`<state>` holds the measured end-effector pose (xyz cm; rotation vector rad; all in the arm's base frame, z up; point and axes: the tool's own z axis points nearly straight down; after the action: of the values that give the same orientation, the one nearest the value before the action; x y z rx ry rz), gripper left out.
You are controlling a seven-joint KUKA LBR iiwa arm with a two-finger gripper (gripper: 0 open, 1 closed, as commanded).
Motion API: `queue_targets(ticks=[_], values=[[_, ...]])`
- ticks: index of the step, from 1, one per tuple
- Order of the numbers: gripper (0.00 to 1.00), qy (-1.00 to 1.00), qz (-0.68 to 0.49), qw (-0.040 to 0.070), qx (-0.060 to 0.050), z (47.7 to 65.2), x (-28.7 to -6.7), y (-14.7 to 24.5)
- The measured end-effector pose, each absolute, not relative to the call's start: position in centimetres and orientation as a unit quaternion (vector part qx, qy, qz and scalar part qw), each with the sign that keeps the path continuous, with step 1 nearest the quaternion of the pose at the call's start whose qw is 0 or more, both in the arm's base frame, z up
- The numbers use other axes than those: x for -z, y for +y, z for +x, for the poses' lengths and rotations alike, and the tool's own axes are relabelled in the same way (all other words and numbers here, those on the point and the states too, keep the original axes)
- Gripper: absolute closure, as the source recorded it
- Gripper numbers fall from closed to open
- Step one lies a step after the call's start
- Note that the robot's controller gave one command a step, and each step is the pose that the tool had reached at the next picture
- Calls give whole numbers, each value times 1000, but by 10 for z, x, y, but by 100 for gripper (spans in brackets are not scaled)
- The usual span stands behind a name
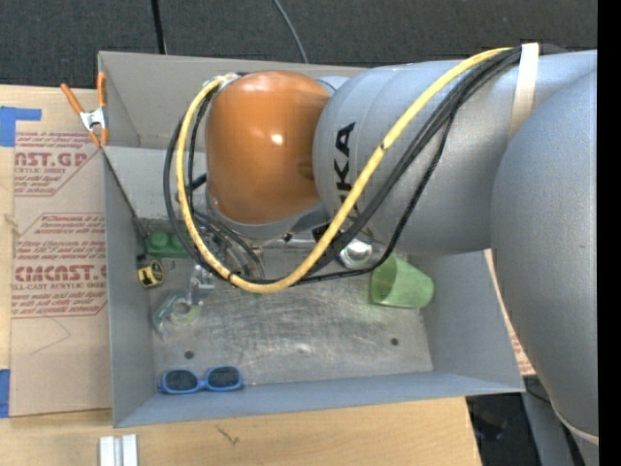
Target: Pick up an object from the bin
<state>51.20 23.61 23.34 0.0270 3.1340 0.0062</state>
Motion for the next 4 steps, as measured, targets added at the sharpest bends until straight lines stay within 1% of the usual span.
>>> queue_targets(ticks=[1,2,3,4], values=[[100,995,102,-1,0,489,-205,245],[100,994,106,-3,3,483,-119,238],[100,977,213,0,1,482,-130,198],[0,977,212,-1,0,482,-130,199]])
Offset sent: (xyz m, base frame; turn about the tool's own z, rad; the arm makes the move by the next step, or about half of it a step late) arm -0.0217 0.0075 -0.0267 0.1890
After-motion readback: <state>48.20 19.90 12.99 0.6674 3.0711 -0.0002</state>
